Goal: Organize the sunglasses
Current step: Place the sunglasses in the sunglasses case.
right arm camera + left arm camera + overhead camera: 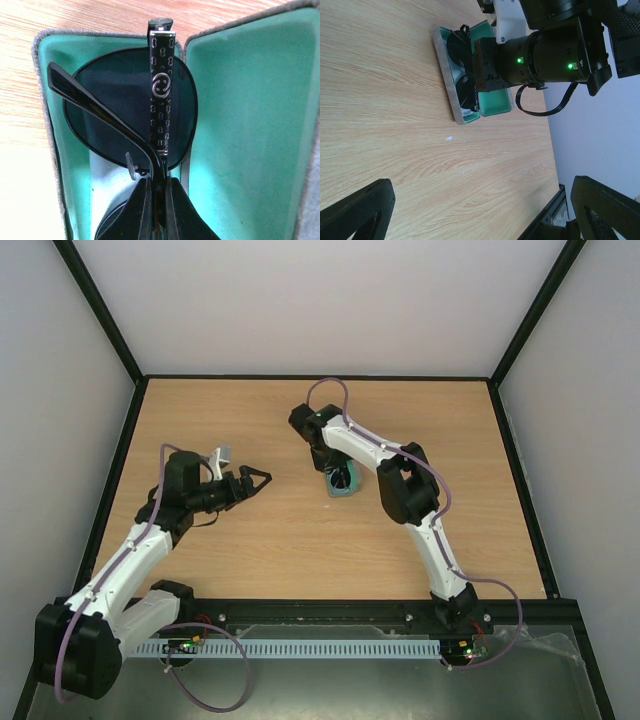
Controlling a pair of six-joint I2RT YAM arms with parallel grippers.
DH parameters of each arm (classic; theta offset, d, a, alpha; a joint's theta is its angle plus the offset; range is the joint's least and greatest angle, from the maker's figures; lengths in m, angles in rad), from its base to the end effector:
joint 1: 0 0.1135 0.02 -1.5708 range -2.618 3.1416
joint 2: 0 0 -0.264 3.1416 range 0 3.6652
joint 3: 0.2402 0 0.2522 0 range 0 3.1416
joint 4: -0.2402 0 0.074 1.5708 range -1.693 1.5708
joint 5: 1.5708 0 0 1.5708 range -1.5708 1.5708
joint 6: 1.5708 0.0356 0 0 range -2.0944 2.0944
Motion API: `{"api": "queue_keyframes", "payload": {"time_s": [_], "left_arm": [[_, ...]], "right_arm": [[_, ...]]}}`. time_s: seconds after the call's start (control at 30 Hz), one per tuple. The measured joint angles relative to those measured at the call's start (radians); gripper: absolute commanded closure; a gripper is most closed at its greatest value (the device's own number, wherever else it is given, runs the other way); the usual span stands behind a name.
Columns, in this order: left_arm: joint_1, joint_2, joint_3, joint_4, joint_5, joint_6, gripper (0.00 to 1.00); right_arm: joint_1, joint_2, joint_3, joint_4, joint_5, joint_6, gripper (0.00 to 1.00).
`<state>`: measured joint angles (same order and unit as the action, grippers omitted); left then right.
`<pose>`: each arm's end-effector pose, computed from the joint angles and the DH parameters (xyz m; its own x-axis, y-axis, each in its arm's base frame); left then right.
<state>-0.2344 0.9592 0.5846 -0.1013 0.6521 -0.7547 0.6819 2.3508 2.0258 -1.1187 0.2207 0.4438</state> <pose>0.1985 -0.0696 0.2490 -0.8105 -0.3663 -0.4571 0.2114 0.5448 -0.8115 0.3704 0.2906 0.1720 -0.9503 -0.2318 -0.2077 -0.2053 0.9684 -0.1417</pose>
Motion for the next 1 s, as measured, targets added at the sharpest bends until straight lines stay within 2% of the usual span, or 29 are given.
{"api": "queue_keyframes", "payload": {"time_s": [0.4, 1.0], "left_arm": [[0.0, 0.003, -0.035, 0.023, 0.011, 0.0, 0.01], [0.033, 0.002, -0.047, 0.028, 0.038, 0.006, 0.01]], "right_arm": [[0.014, 0.012, 0.005, -0.069, 0.031, 0.003, 0.99], [0.062, 0.101, 0.147, -0.145, 0.047, 0.013, 0.99]]}}
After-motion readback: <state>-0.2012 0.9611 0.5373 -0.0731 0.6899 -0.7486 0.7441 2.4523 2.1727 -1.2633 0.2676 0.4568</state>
